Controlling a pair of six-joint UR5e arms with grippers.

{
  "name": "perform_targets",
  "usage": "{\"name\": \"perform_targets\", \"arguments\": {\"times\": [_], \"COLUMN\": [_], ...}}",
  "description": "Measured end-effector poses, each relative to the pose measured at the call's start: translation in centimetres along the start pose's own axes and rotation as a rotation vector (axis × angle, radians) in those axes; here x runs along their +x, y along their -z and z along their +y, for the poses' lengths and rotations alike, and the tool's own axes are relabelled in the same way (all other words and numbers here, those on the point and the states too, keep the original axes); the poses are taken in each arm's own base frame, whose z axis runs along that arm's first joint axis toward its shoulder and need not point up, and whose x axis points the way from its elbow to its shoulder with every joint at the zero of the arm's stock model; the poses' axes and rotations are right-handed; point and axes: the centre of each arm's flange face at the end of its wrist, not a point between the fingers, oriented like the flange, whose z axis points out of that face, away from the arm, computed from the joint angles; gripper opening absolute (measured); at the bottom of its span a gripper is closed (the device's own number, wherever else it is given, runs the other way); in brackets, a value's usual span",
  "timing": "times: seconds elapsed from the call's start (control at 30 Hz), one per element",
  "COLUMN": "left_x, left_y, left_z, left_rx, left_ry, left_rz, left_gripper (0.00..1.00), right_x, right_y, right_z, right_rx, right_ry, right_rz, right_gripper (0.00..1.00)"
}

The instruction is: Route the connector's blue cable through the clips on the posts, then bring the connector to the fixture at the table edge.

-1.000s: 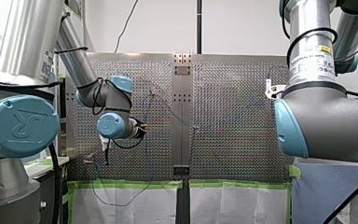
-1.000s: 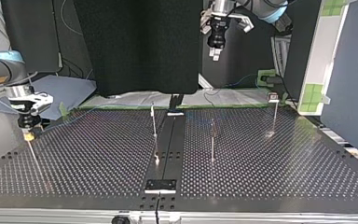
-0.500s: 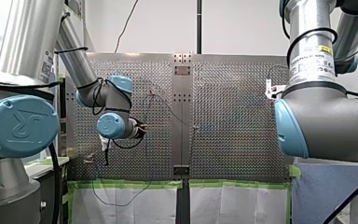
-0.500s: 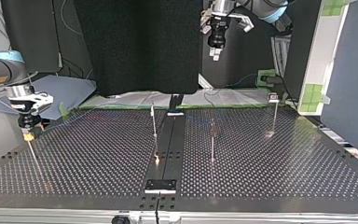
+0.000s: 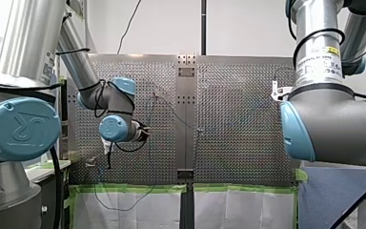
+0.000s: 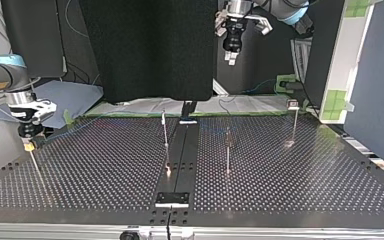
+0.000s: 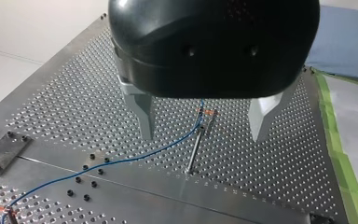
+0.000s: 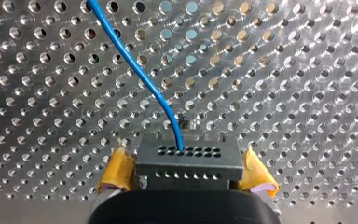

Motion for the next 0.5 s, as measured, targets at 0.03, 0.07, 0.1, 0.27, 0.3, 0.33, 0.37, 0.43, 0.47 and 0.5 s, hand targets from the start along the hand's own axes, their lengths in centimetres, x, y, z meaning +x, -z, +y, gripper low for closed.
{"name": "perform_targets", "arguments": {"times": [0.03,0.07,0.1,0.27,0.3,0.33,0.37,0.43,0.47,0.5], "left_x": [-0.01,-0.01,-0.01,-0.01,-0.01,-0.01,-0.01,-0.02,-0.02,-0.02], "left_y": [-0.01,-0.02,-0.02,-0.03,-0.04,-0.03,-0.04,-0.06,-0.06,-0.06], "left_z": [0.01,0.02,0.03,0.04,0.05,0.05,0.06,0.08,0.08,0.08], "left_rx": [0.0,-0.001,-0.001,-0.001,-0.002,-0.002,-0.002,-0.003,-0.003,-0.003], "left_ry": [0.0,0.0,0.0,-0.001,-0.001,-0.002,-0.002,-0.001,-0.001,-0.001], "left_rz": [0.0,0.0,0.0,0.0,0.0,0.0,0.0,-0.001,-0.001,0.0], "left_gripper": [1.0,1.0,1.0,1.0,1.0,1.0,1.0,1.0,1.0,1.0], "right_x": [0.01,0.0,-0.01,-0.08,-0.08,-0.08,-0.08,-0.08,-0.07,-0.07], "right_y": [0.0,0.01,0.01,0.01,0.01,0.01,0.01,0.01,0.01,0.01], "right_z": [0.03,0.06,0.1,0.27,0.28,0.29,0.3,0.3,0.3,0.3], "right_rx": [-0.003,-0.007,-0.011,-0.025,-0.026,-0.026,-0.027,-0.028,-0.028,-0.029], "right_ry": [0.0,-0.001,-0.002,-0.004,-0.004,-0.004,-0.004,-0.004,-0.004,-0.004], "right_rz": [0.0,-0.001,-0.001,-0.001,-0.001,-0.001,-0.001,-0.001,-0.001,-0.001], "right_gripper": [1.0,1.0,1.0,1.0,1.0,1.0,1.0,1.0,1.0,1.0]}}
